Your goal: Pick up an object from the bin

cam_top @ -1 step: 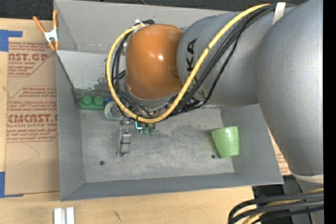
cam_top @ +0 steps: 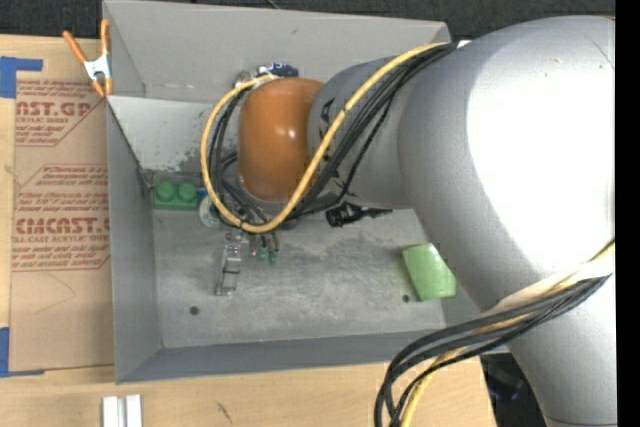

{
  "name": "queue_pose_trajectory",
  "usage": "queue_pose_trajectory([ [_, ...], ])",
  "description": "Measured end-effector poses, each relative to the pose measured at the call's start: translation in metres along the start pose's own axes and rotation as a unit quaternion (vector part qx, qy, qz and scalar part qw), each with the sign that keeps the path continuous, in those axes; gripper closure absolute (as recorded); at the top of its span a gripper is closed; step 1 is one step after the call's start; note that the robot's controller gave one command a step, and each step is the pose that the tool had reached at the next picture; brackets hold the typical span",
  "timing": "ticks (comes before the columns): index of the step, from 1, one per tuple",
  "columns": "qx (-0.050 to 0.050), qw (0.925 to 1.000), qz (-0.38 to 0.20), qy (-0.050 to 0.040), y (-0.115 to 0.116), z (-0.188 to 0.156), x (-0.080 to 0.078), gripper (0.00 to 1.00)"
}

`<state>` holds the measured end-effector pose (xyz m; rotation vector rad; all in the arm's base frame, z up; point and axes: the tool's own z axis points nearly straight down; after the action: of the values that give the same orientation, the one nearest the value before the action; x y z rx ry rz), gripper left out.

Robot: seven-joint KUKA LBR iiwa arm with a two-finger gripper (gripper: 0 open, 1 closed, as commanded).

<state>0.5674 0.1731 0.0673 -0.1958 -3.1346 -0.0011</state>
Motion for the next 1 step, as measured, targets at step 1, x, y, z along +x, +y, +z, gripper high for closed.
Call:
queue_pose_trajectory([
  [1, 0.0, 0.9971, -0.077, 0.0, -0.0569, -0.0026, -0.0323, 0.0],
])
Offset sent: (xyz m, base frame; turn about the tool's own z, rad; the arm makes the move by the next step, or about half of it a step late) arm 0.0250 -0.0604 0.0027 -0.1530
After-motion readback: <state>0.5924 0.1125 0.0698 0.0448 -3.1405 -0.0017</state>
